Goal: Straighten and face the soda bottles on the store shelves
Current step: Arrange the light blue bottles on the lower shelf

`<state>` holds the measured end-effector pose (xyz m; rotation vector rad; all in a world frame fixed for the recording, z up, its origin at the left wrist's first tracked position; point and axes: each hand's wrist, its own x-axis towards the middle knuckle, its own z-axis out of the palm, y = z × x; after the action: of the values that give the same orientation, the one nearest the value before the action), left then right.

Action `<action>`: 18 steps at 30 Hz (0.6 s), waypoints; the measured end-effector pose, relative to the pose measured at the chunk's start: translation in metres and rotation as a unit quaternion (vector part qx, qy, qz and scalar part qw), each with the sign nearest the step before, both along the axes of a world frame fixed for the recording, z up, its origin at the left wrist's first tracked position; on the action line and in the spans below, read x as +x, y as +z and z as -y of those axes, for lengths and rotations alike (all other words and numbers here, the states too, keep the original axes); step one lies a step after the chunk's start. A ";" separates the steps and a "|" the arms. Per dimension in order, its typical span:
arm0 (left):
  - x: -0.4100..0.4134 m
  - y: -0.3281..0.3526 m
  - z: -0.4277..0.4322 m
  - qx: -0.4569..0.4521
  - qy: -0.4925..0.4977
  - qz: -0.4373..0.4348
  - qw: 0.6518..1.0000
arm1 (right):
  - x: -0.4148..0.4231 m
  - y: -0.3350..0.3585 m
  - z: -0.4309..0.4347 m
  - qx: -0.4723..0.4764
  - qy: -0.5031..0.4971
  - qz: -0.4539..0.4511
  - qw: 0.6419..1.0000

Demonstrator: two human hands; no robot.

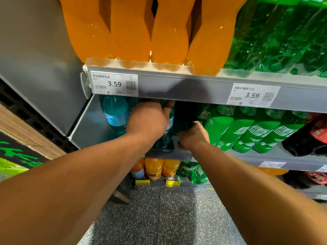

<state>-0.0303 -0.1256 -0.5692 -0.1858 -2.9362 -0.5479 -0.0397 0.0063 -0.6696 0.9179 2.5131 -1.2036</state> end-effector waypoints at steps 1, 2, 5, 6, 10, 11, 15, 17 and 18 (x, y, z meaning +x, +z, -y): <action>0.000 -0.001 0.001 -0.006 -0.005 -0.012 1.000 | -0.001 -0.008 -0.001 -0.025 -0.010 -0.004 1.000; 0.000 -0.003 0.002 -0.015 -0.009 -0.027 0.999 | -0.007 -0.023 -0.003 -0.061 -0.021 -0.016 0.998; -0.001 -0.007 0.002 -0.028 -0.012 -0.058 0.998 | -0.008 -0.016 0.007 -0.130 -0.088 -0.046 0.986; -0.001 -0.008 0.002 -0.027 -0.008 -0.062 0.998 | -0.009 -0.012 0.009 -0.151 -0.115 -0.040 0.981; -0.004 -0.010 0.003 -0.027 -0.005 -0.071 0.997 | -0.021 -0.015 0.013 -0.258 -0.156 -0.019 0.953; -0.004 -0.010 0.003 -0.028 -0.006 -0.065 0.997 | -0.023 -0.017 0.012 -0.265 -0.155 -0.024 0.951; -0.006 -0.011 0.004 -0.050 -0.014 -0.067 0.996 | -0.028 -0.016 0.012 -0.214 -0.130 -0.037 0.967; -0.007 -0.013 0.005 -0.063 -0.017 -0.073 0.995 | -0.027 -0.011 0.011 -0.160 -0.106 -0.038 0.981; -0.007 -0.013 0.005 -0.070 -0.019 -0.072 0.995 | -0.025 -0.007 0.010 -0.141 -0.098 -0.036 0.984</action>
<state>-0.0371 -0.1305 -0.5820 -0.2851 -2.8350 -0.3180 -0.0650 -0.0036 -0.6764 1.0816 2.2625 -1.6311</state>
